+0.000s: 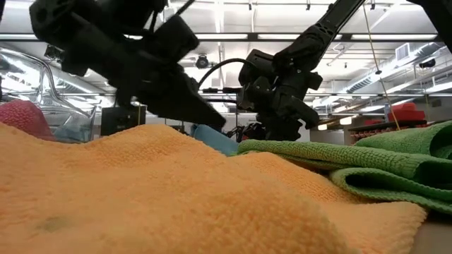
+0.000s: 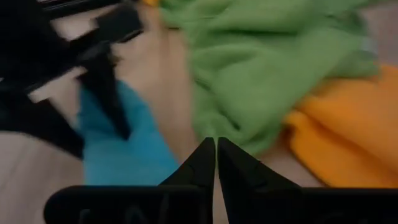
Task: Fold microfiber towels
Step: Fold the blue microfiber cloth
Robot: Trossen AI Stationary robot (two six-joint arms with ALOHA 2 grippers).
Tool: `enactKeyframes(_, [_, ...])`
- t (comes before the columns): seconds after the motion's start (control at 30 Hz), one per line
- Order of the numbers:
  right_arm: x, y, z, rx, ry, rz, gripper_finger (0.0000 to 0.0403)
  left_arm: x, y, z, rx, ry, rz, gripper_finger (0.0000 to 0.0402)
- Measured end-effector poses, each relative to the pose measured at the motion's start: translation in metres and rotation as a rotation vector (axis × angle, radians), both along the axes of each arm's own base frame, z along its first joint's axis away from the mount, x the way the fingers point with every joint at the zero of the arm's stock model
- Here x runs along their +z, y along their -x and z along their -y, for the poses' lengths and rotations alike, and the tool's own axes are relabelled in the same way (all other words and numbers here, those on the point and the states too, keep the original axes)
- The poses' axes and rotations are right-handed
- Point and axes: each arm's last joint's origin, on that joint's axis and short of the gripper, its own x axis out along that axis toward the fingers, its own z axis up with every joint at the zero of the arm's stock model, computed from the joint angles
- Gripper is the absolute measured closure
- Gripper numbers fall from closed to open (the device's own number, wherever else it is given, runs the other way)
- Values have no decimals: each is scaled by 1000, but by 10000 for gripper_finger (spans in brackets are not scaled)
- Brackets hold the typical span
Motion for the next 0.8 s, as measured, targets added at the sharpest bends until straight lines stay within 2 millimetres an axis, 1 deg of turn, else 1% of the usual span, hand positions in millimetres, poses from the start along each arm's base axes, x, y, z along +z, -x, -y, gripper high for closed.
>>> enactKeyframes(0.1, [0, 0, 0, -9, -3, 0, 196, -2, -6, -3, 124, 16, 57, 368])
enactKeyframes(0.17, [0, 0, 0, -20, -8, -2, 196, -4, -12, -5, 160, 29, 68, 355])
enactKeyframes(0.3, [0, 0, 0, -22, -8, -3, 196, -15, -22, -12, 211, 48, -2, 331])
enactKeyframes(0.4, [0, 0, 0, -23, -10, -6, 196, -25, -22, -18, 252, 31, -89, 323])
enactKeyframes(0.5, [0, 0, 0, -25, -11, -9, 196, -26, -21, -20, 301, 9, -97, 324])
enactKeyframes(0.57, [0, 0, 0, -25, -11, -10, 196, -25, -20, -18, 299, 5, -101, 328])
enactKeyframes(0.7, [0, 0, 0, -24, -10, -10, 196, -27, -17, -17, 324, 41, -131, 338])
enactKeyframes(0.8, [0, 0, 0, -24, -10, -10, 196, -31, -15, -22, 370, 72, -169, 335])
